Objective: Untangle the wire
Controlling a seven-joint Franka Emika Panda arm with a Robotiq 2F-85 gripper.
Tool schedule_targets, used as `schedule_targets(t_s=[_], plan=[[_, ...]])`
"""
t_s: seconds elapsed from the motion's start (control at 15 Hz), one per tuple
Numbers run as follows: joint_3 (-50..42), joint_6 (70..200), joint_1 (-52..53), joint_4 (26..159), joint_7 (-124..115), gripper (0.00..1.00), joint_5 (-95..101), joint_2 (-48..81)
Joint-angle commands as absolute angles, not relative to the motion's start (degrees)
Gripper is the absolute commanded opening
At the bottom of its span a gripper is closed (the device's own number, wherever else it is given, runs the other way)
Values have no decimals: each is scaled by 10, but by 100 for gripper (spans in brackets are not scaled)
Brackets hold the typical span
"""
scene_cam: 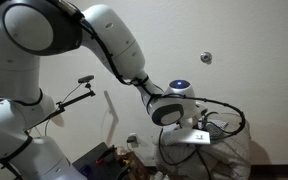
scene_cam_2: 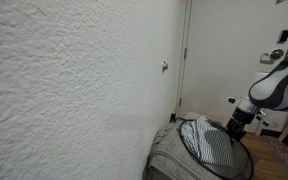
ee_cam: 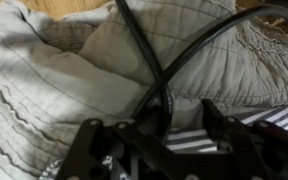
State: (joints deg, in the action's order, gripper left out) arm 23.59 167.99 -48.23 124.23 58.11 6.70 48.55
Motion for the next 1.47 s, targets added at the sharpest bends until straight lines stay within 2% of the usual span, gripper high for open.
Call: schedule_targets(t_s=[0.0, 0.13, 0.2, 0.6, 1.4], plan=[[237, 1687, -469, 1269, 564, 14, 50, 458], [240, 1689, -470, 1277, 565, 2, 50, 452], [242, 1691, -471, 1282, 565, 0, 49, 448], [267, 1707, -496, 1321, 573, 3, 45, 406], [440, 1698, -675, 1375, 585, 3, 11, 347]])
